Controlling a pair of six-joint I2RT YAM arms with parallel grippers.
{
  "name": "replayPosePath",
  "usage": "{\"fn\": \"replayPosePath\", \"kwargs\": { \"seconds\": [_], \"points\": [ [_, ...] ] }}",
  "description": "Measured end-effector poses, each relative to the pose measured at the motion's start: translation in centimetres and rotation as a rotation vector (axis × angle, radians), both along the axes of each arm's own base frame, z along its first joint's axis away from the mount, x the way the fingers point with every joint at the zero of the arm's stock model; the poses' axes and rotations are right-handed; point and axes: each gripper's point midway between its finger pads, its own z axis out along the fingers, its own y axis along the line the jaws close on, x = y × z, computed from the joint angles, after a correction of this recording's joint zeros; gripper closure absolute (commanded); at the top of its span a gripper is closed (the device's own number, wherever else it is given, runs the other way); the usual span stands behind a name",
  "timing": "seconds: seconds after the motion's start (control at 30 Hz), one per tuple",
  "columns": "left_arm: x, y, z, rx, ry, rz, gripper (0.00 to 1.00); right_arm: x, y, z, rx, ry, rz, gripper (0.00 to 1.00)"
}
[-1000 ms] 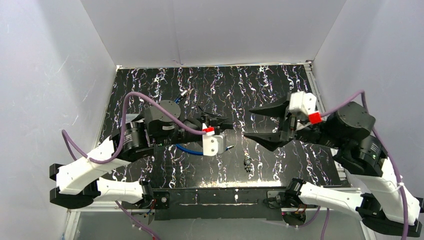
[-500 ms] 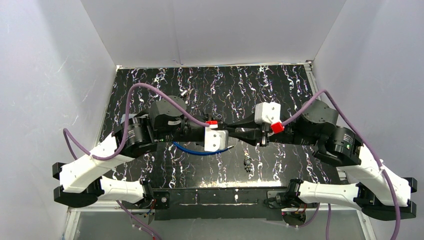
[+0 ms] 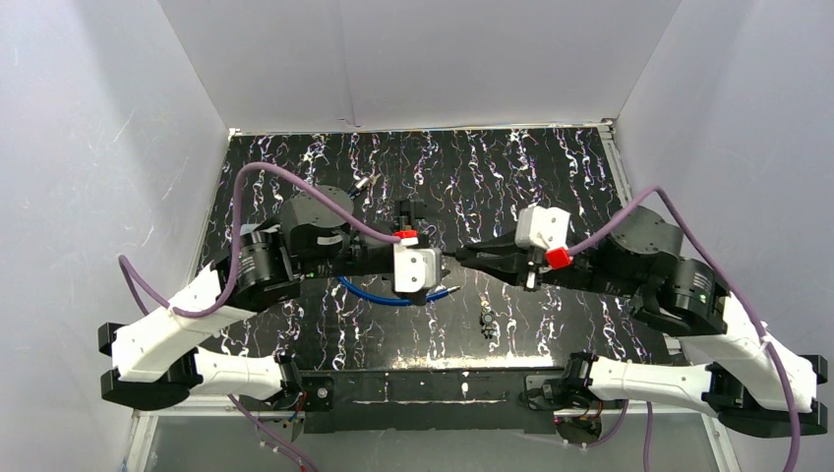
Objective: Unlock with the key
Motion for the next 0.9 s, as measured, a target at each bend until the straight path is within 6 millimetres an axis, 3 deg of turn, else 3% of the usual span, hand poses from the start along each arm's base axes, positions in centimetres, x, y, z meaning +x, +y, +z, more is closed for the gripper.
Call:
{"fn": "replayPosePath", "kwargs": {
  "seconds": [0.27, 0.5, 0.63, 0.77, 0.9],
  "points": [
    [-0.1, 1.5, 0.8, -0.032, -0.094, -0.005, 0.32, -1.0, -2.1, 1.1, 0.079, 0.053, -0.012, 0.99],
    [-1.6, 0.3, -0.2, 0.020, -0.286, -0.130, 0.28, -0.5, -0.8, 1.0, 0.140, 0.148, -0.034, 0.99],
    [-3.1, -0.9, -0.2, 0.023, -0.413, -0.203, 0.36, -0.3, 0.1, 1.2, 0.168, 0.207, -0.039, 0.99],
    [-2.8, -1.2, 0.4, 0.022, -0.525, -0.184, 0.51, 0.0, 0.2, 1.4, 0.195, 0.263, -0.061, 0.99],
    [-2.0, -1.3, 0.8, 0.014, -0.617, -0.140, 0.54, 0.2, 0.1, 1.4, 0.209, 0.306, -0.084, 0.99]
  ]
}}
